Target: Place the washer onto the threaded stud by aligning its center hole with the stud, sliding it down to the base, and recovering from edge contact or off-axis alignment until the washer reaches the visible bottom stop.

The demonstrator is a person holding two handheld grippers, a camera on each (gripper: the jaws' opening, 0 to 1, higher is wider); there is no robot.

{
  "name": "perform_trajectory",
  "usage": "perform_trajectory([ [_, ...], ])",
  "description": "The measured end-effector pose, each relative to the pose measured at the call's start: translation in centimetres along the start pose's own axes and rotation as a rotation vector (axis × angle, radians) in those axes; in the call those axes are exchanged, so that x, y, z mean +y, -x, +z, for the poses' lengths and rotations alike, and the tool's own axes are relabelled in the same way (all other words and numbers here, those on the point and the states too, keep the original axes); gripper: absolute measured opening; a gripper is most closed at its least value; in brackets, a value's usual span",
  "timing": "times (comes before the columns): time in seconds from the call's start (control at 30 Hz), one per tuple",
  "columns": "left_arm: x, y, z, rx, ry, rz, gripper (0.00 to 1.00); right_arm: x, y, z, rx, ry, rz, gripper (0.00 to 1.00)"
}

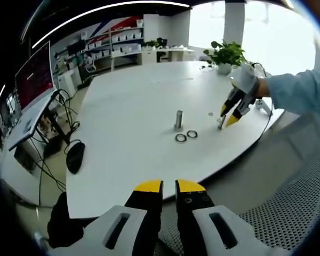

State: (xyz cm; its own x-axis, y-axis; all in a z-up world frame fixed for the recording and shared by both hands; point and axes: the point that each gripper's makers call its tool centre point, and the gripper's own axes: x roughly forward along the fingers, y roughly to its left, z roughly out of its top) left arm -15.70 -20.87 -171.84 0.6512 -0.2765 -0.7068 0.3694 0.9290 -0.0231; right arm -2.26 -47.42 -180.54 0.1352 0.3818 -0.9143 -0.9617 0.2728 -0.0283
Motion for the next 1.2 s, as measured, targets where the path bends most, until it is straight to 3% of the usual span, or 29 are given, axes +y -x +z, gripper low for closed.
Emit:
perform_trajectory([
  [0.1,0.0,0.0,0.0,0.0,-0.001,0.0,0.07,0.2,2.0,0.3,-0.064,-0.068,-0.021,0.27],
  [0.2,-0.1,0.0,-0.1,0.003,-0.001,0.002,0.07,1.1,4.7,1.5,-0.194,-0.162,-0.026,0.27],
  [0.53,-0.1,0.0,0.0,-0.004,-0.005,-0.001,0.07,4.7,11.7,3.0,-0.434,-0.258,-0.135,0.27],
  [0.8,-0.1,0.0,-0.1,0.002,0.0,0.0,0.07,7.6,14.6,1.6,-0.514,-0.352,-0.197,0.26],
  [0.9,-0.1,0.0,-0.1,0.005,-0.005,-0.004,0.07,8.1,15.3,1.1,-0.566,-0.432,-0.224,0.26],
  [1.13,-0.4,0.0,-0.1,0.004,-0.02,-0.016,0.06,9.5,14.6,0.1,-0.555,-0.485,-0.26,0.25],
  [1.2,-0.5,0.0,-0.1,0.007,-0.028,-0.022,0.06,9.5,14.6,-0.1,-0.544,-0.491,-0.303,0.25],
])
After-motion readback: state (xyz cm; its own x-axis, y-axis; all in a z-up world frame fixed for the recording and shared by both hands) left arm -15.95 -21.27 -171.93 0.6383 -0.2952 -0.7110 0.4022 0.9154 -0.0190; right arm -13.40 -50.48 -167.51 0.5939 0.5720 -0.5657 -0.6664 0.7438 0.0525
